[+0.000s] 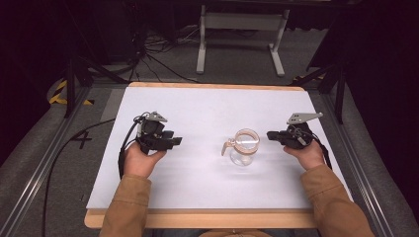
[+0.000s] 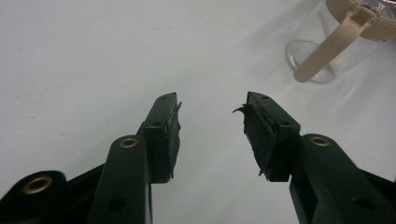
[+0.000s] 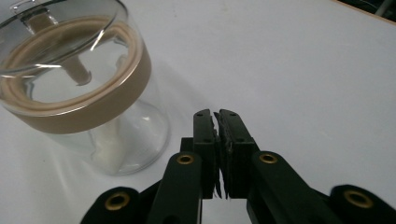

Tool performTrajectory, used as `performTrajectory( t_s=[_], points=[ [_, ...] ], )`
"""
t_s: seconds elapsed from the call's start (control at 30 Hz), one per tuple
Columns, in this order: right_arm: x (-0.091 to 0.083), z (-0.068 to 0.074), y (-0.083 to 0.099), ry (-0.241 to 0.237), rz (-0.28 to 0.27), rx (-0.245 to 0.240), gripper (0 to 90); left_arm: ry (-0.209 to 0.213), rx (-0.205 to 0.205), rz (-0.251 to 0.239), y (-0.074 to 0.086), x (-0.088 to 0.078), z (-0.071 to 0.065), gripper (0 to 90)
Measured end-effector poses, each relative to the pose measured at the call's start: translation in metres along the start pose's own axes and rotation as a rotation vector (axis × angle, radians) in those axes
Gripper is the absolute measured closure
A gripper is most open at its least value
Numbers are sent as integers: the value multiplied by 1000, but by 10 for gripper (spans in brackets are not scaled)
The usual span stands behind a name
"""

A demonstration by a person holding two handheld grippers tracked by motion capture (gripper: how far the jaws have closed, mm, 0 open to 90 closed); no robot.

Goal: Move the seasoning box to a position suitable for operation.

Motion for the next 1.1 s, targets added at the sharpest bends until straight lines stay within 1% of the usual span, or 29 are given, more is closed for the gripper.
performTrajectory(
  t_s=[0.03,0.07,0.1,0.13,0.17,0.2,0.23,0.3,0.33,0.43,0.47,0.53,0.7,0.83,0.97,1.03,1.1],
  points=[
    [1,1,0,-2,3,-4,859,2,-1,0,0,-1,-1,535],
    [3,2,0,-2,9,-11,859,14,6,5,-1,-1,-3,528],
    [4,2,2,-6,15,-11,859,17,14,5,-1,0,-4,521],
    [5,2,2,-10,13,-7,859,21,23,9,-1,0,-6,517],
    [6,2,2,-21,11,-2,859,28,22,11,-1,0,-8,513],
    [7,2,2,-26,8,-4,859,33,34,12,0,1,-10,508],
    [7,3,2,-34,4,-9,860,30,53,22,0,0,-12,504],
    [10,5,-1,-47,-5,-20,857,30,57,26,1,-2,-16,497],
    [11,6,-1,-49,-7,-25,856,25,67,21,1,-3,-16,494],
    [18,8,-4,-60,-4,-39,855,24,58,15,5,-10,-20,489],
    [20,8,-5,-63,-1,-43,855,18,70,16,6,-12,-19,487],
    [25,8,-6,-74,1,-41,856,13,53,17,10,-16,-19,486],
    [38,6,-6,-84,17,-46,860,-2,39,21,17,-22,-14,484],
    [47,3,-3,-91,31,-37,870,-10,32,27,20,-23,-14,483],
    [49,3,-2,-100,36,-33,875,-12,36,30,21,-22,-16,481],
    [51,4,-2,-109,39,-39,878,-12,50,37,22,-21,-15,479],
    [52,5,-3,-114,39,-43,879,-10,42,37,22,-21,-15,479]
  ],
)
Point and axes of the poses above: each handheld gripper's, and its own axes: x roughly forward along the jaws, y roughly out of its underside, z roughly to its left, the point moved 5 cm from there along x, roughly forward along the jaws, and after that the axes turned 3 degrees about -y, right-handed, at the moved point
